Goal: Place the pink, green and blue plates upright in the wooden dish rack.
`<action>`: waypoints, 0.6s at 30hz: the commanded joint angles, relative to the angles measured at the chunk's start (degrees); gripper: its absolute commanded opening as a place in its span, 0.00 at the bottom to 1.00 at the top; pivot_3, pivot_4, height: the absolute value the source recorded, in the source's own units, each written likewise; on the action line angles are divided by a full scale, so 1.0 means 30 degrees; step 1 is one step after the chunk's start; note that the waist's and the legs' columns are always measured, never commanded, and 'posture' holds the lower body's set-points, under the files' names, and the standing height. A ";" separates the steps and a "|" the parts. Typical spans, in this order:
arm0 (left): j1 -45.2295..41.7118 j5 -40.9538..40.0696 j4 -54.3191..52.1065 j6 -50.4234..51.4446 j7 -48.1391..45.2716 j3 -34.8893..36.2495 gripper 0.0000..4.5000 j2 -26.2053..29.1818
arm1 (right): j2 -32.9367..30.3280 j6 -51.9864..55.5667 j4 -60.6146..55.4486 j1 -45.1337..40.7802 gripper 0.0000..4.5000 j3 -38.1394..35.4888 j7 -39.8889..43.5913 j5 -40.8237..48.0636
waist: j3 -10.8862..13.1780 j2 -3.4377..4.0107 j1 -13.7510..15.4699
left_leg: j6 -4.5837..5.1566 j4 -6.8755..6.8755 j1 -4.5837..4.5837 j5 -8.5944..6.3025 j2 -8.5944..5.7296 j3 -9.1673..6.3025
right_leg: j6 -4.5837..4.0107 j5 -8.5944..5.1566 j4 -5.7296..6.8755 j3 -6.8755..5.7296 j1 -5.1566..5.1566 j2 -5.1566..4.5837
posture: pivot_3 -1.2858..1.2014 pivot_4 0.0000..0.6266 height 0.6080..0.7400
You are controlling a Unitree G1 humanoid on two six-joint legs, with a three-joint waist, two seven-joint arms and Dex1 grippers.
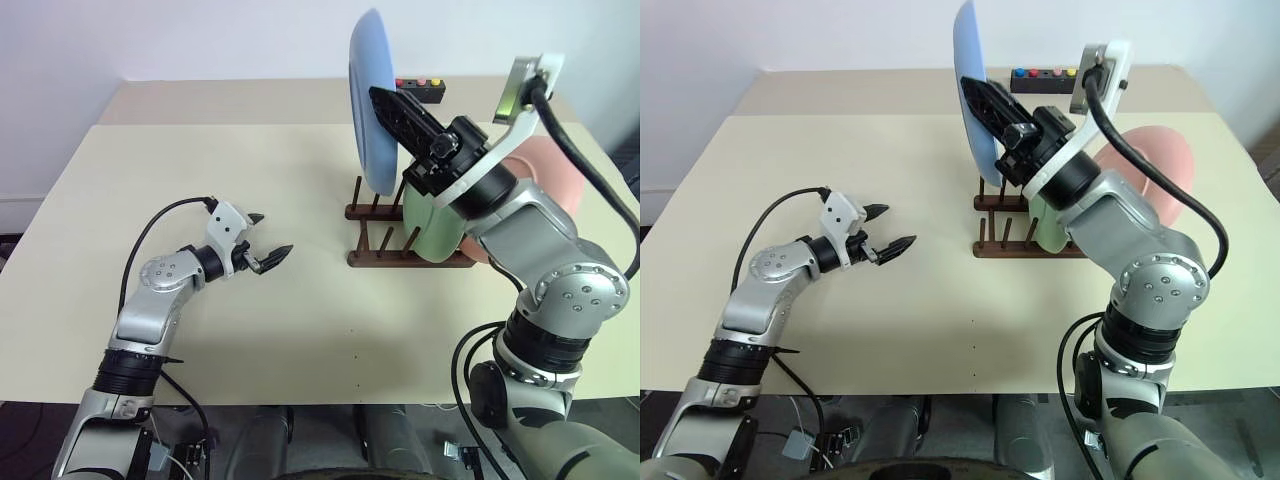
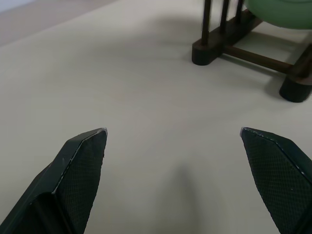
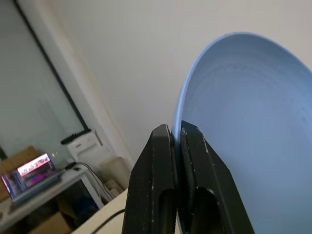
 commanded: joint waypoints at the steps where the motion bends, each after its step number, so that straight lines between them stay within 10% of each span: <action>1: -0.0325 0.0065 -0.0156 -0.0420 -0.0125 0.0154 1.00 -0.0043 | 0.0398 -0.0883 -0.0517 0.0016 0.00 0.0266 -0.1272 0.1248 | -0.0001 0.0001 -0.0063 | 0.0000 0.0000 0.0000 0.0000 0.0001 0.0000 | 0.0000 0.0000 0.0001 -0.0001 -0.0001 0.0002 | 0.52 0.24 1.00; 18: -0.0383 0.0121 -0.0336 -0.0238 -0.0292 0.0142 1.00 -0.0001 | -0.0350 -0.2368 0.0122 0.2058 0.00 0.1037 -0.1639 0.1691 | 0.0000 0.0003 -0.0432 | 0.0003 -0.0006 0.0000 0.0000 0.0005 -0.0003 | 0.0001 -0.0001 0.0002 -0.0001 0.0001 0.0009 | 0.52 0.24 1.00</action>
